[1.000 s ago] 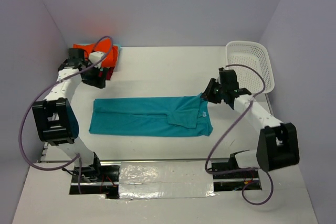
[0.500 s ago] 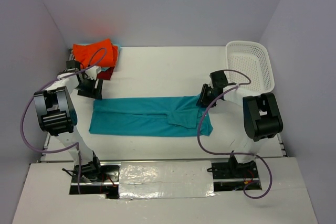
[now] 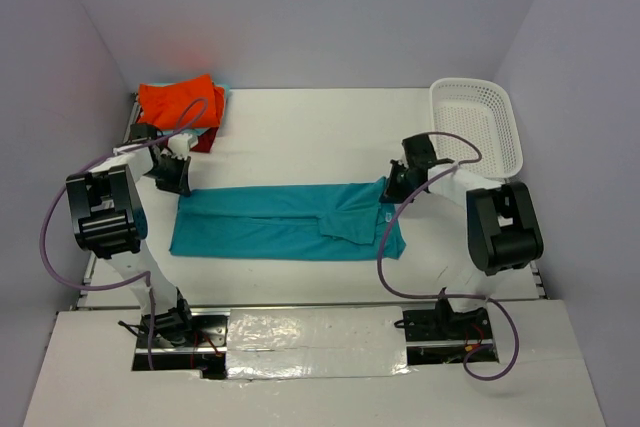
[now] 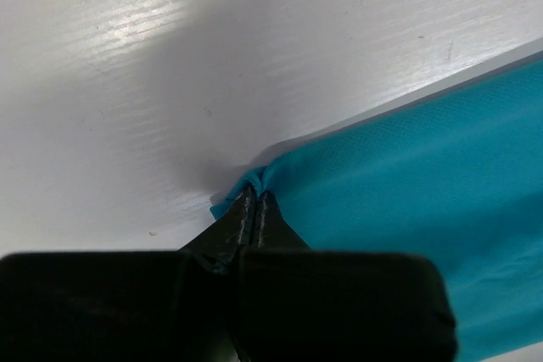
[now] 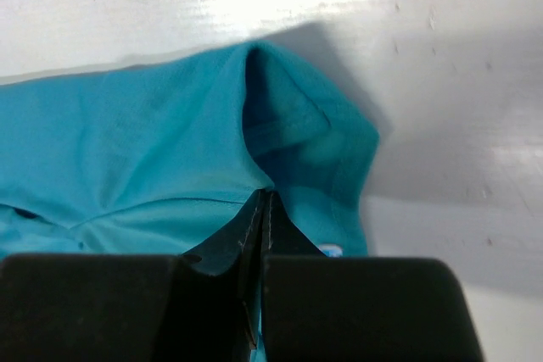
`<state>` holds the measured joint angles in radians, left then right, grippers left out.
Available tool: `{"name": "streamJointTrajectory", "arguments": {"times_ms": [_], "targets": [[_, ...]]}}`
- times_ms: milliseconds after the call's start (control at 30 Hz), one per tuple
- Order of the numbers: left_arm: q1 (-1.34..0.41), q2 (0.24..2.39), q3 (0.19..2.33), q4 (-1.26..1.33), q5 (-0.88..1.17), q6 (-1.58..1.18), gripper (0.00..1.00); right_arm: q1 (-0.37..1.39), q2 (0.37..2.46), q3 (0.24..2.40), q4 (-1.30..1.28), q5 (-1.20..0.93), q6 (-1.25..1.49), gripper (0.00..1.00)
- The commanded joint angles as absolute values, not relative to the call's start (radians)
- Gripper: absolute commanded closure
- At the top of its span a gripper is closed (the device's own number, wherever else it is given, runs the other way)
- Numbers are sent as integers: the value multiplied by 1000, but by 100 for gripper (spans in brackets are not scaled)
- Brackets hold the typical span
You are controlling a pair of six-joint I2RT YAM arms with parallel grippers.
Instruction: Fold and stack the t-shirts
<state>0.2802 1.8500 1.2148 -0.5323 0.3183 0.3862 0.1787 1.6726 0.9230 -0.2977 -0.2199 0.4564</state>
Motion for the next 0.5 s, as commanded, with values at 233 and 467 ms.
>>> {"name": "streamJointTrajectory", "arguments": {"times_ms": [233, 467], "targets": [[302, 1810, 1135, -479, 252, 393, 100, 140, 1580, 853, -400, -290, 508, 100], [301, 1793, 1124, -492, 285, 423, 100, 135, 1615, 912, -428, -304, 445, 56]]}}
